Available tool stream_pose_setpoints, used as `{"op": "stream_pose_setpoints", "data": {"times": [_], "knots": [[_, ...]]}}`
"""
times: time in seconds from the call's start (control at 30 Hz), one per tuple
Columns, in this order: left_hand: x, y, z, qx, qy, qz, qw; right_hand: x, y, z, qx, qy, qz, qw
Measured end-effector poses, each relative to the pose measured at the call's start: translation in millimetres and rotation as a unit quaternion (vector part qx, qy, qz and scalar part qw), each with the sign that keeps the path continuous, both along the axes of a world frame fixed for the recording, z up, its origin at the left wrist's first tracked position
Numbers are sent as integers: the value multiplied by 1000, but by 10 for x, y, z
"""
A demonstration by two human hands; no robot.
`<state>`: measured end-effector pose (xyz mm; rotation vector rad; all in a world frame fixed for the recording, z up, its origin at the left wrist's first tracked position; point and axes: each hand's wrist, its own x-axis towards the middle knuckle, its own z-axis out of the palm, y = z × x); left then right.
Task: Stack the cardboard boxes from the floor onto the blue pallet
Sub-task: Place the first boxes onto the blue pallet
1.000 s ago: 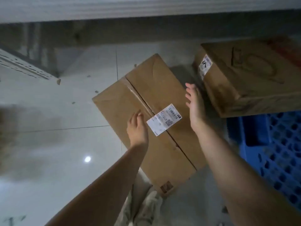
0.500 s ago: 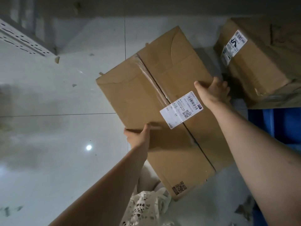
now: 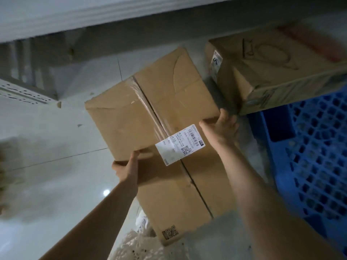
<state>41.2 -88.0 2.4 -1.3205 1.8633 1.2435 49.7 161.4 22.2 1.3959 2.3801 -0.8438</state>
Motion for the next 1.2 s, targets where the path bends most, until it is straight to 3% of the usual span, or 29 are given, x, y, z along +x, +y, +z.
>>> {"op": "stream_pose_setpoints", "data": {"times": [0.13, 0.4, 0.63, 0.83, 1.0, 1.2], "knots": [[-30, 29, 621, -13, 54, -115, 992, 501, 51, 534, -27, 16, -112, 993], [147, 895, 1668, -61, 67, -281, 955, 1462, 528, 1377, 10, -27, -242, 970], [599, 1808, 2181, -75, 107, -366, 921, 2279, 1083, 1883, 5, 73, -371, 926], [1020, 3070, 2641, -51, 163, -473, 864, 3101, 1875, 2314, 41, 96, -418, 903], [1236, 4304, 2657, 8, 175, -563, 808, 3528, 2662, 2366, 95, 140, -547, 820], [1370, 5537, 2260, 74, 184, -635, 747, 3837, 3372, 2050, 117, 133, -627, 759]]}}
